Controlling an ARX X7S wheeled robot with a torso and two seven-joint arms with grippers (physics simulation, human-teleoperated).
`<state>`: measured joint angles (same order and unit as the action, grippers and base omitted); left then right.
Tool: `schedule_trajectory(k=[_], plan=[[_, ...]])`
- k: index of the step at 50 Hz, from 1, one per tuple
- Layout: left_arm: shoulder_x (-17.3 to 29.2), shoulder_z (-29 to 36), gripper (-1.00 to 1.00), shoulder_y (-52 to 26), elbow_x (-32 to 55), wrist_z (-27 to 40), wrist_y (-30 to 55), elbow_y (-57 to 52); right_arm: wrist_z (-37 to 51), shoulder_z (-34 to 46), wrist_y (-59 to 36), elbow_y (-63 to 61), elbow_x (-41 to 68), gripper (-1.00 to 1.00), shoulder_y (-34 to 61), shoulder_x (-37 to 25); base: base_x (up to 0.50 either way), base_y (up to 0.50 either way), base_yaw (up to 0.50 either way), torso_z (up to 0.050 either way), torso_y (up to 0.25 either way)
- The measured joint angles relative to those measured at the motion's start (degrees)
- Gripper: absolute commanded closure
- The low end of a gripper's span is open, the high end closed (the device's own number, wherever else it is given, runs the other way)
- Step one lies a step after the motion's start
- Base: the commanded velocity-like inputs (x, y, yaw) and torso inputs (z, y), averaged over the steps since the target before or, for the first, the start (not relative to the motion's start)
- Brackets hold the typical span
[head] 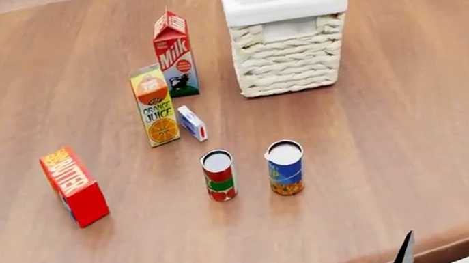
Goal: Pick up the alphabet soup, and put it in the basket.
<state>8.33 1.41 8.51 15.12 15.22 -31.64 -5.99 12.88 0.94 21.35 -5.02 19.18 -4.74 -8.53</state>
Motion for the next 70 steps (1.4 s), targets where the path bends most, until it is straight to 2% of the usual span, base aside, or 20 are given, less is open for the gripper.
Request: schedule_trajectory(k=[21,70], plan=[[0.66,0.92,-1.00,-0.05,-0.31,0.97,-0.14,0.06,0.85,0.90,0.10,0.22,0.19,-1.00,0.18,-0.75,-0.04,-0.24,0.00,0.000,0.000],[1.93,2.44,-1.00,0.06,-0.72,2.89,-1.35,0.15,1.11,3.43,0.75,-0.05,0.71,-1.00,0.04,-2.59,0.09,-0.01,0.00,0.000,0.000]])
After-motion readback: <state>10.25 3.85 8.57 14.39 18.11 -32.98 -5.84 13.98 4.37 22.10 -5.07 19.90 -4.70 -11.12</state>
